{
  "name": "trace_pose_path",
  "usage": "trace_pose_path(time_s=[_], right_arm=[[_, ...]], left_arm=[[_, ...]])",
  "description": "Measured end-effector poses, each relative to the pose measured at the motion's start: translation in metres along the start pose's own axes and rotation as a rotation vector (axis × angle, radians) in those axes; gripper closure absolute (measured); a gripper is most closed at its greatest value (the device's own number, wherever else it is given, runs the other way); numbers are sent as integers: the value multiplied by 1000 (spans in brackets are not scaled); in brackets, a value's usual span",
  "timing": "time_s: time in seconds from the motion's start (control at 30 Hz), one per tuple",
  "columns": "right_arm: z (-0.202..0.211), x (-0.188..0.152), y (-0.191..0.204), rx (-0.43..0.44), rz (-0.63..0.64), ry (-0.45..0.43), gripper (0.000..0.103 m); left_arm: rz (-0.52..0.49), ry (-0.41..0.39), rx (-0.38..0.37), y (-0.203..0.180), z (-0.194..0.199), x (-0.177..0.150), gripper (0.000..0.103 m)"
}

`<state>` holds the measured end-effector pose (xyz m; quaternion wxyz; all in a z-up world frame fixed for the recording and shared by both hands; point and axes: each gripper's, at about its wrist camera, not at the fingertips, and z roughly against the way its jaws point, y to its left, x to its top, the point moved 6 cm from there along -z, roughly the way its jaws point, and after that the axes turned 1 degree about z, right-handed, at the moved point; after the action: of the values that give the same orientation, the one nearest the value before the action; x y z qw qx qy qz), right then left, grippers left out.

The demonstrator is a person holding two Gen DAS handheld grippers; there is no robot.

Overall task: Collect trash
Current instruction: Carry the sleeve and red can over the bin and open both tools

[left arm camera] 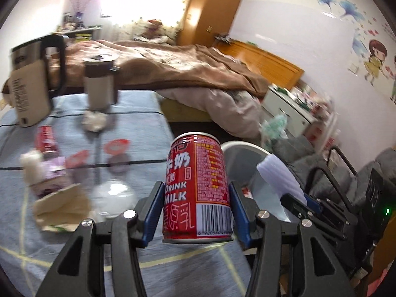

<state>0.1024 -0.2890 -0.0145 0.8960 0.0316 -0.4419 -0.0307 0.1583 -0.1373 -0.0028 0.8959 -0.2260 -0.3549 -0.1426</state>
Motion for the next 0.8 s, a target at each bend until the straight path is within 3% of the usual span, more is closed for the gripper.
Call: trace_pose_path(time_s=[0.3, 0.6, 0.8], right_arm=[[-7, -9, -65, -134, -84, 50, 77], [-26, -20, -109, -246, -94, 127, 77], [-39, -26, -119, -255, -85, 174, 74]], left_arm=[[-90, 104, -117, -75, -59, -7, 48], [-134, 204, -90, -102, -112, -18, 48], [-135, 236, -89, -102, -123, -25, 48]])
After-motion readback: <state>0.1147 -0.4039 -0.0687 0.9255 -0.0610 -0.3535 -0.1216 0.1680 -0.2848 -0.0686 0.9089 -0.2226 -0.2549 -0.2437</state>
